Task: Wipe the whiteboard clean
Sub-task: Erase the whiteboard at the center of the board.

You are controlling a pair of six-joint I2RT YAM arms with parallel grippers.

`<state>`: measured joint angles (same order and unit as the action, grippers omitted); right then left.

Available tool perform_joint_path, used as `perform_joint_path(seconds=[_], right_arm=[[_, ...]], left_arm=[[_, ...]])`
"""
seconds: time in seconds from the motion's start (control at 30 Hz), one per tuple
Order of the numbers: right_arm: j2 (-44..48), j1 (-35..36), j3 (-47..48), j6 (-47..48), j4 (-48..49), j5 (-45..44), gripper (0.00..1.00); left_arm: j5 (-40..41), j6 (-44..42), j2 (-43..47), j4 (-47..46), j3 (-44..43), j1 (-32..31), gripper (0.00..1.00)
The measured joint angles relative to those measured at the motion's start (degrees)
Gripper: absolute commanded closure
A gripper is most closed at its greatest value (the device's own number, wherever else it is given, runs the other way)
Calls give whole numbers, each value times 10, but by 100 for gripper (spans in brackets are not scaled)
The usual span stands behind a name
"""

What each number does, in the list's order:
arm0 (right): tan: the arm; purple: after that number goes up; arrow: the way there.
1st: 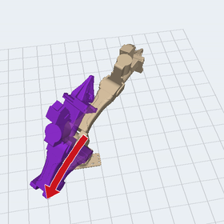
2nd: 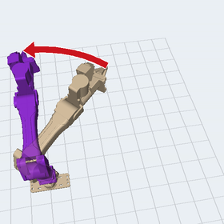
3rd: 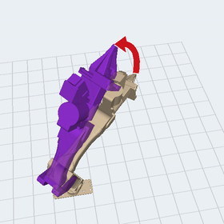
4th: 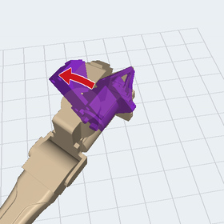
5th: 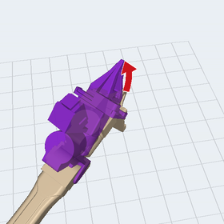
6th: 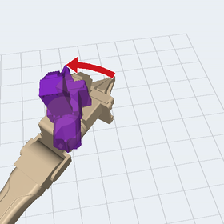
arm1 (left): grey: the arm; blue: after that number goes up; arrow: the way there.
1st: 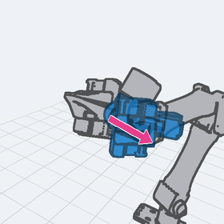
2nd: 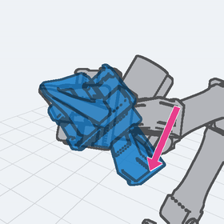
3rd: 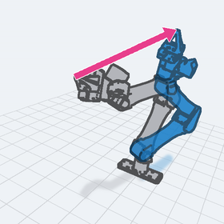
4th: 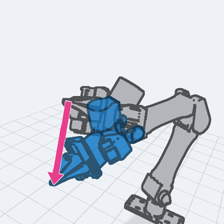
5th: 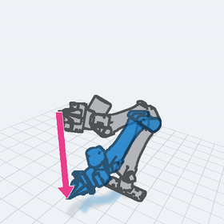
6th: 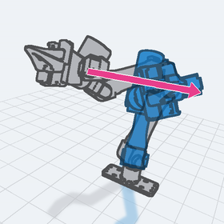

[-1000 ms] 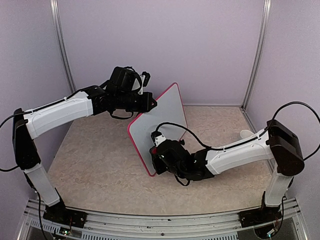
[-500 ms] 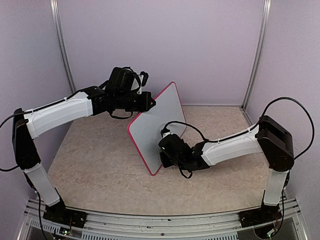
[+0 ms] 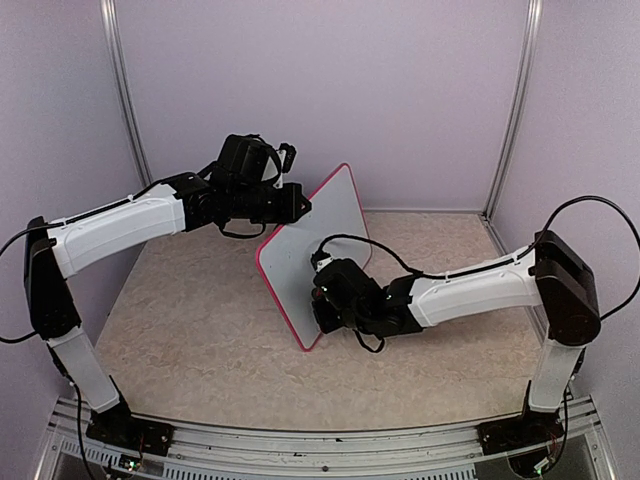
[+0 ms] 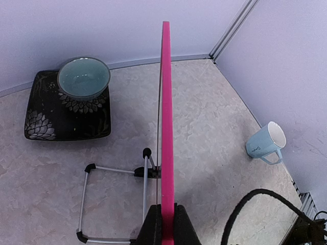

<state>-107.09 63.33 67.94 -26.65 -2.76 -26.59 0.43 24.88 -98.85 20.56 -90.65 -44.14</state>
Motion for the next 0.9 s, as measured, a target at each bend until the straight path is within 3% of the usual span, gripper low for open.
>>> perform_joint_path(seconds=[0.27, 0.9], right_arm=[[12, 6, 16, 0, -12, 10, 87], [-33, -51, 47, -30, -53, 13, 87]], left_arm=[[0, 0, 0, 0, 0, 0, 100], [16, 7, 1, 1, 2, 2, 100]])
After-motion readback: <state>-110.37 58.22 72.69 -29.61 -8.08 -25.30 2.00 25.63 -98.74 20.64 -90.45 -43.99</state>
